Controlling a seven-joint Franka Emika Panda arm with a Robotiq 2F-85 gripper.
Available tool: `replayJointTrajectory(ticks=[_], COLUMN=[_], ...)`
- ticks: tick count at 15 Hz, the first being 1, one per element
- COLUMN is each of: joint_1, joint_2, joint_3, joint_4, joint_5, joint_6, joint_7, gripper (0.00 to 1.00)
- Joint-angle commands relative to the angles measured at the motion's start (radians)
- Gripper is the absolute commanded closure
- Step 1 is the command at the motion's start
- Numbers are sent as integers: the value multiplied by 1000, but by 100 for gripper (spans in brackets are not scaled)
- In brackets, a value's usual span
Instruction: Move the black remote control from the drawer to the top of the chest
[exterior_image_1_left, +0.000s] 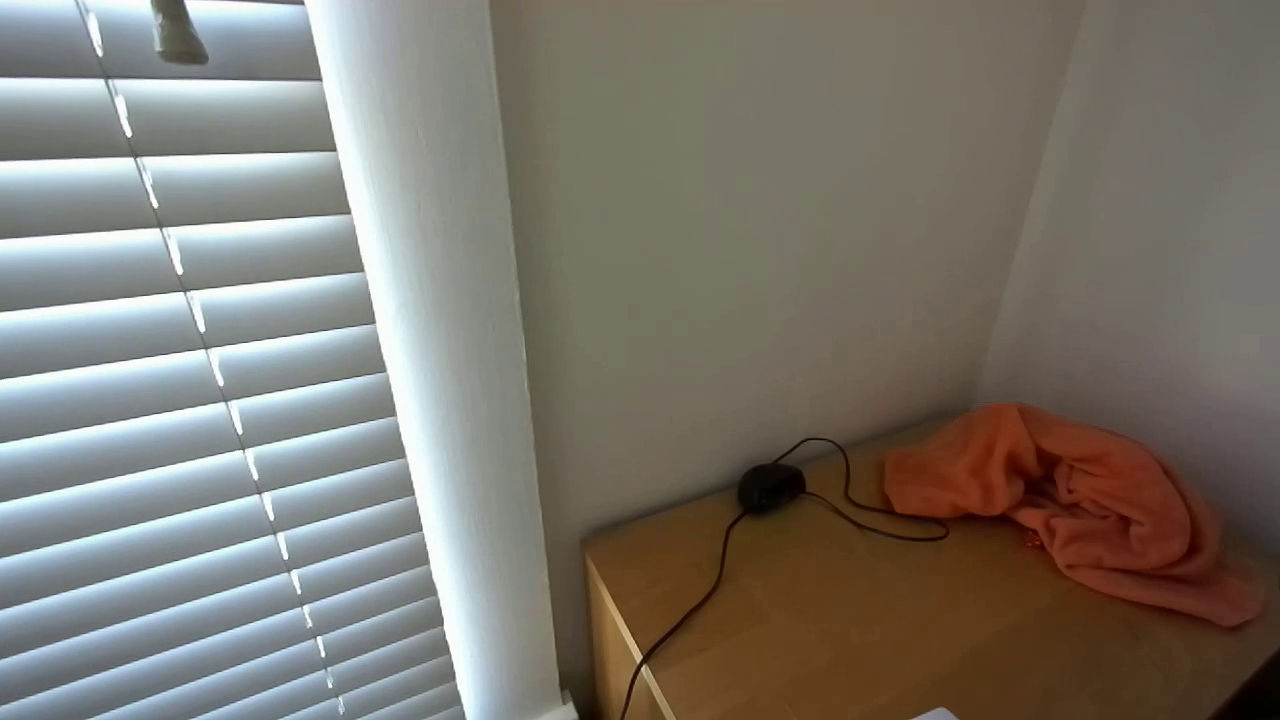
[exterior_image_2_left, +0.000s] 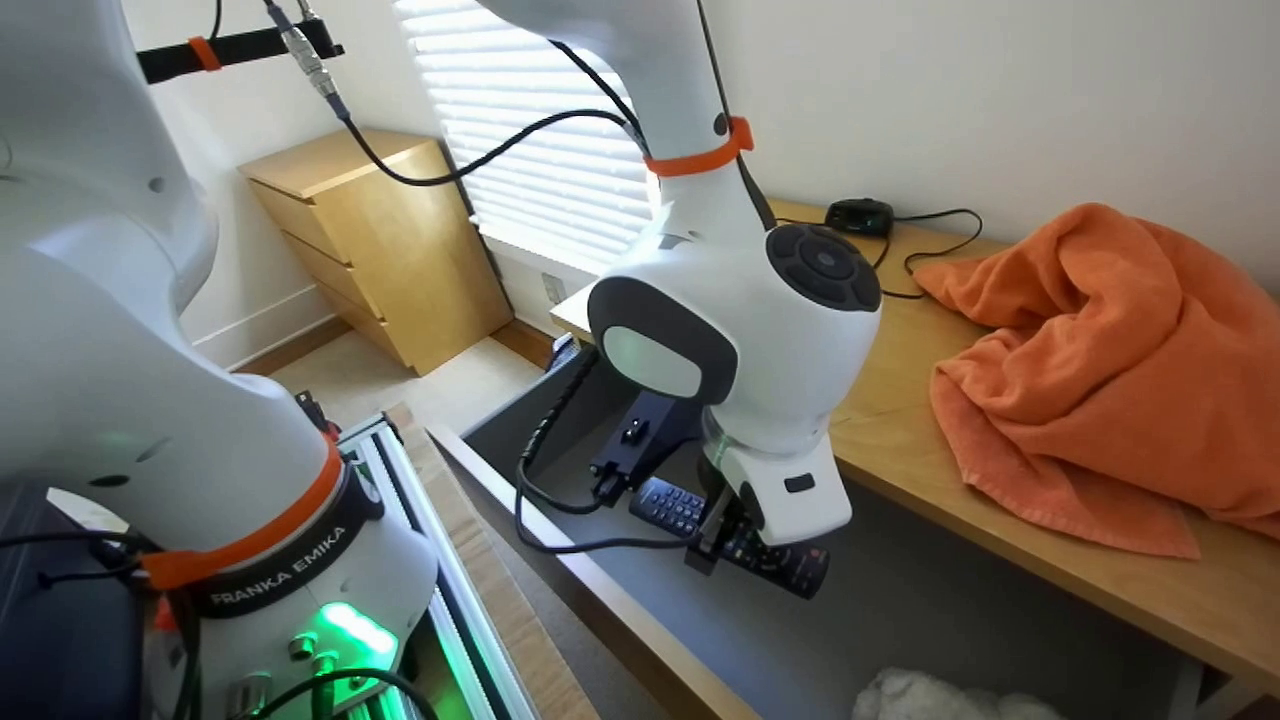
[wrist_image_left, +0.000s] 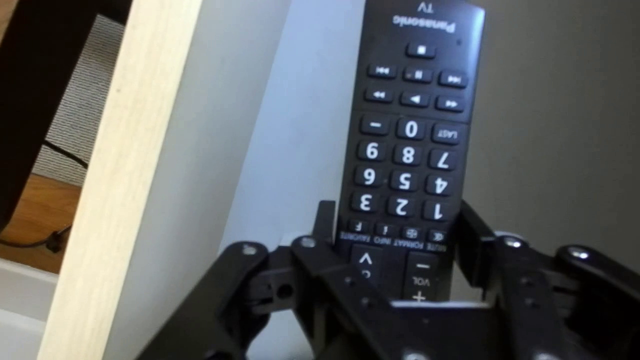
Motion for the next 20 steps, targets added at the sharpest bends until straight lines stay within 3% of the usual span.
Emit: replayJointTrajectory(ticks=[1,12,16,20], joint_1=[-15,-16,-3,36], joint_2=[-94,-354,-429,-428], joint_3=[-28,-134,-137,-111], joint_4=[-48,-56,-25,32], joint_5=[-29,-93,-116,-85], joint_6=[-31,-263,-333,-369], joint_7=[-18,5,66,117], gripper=[67,67,67,67])
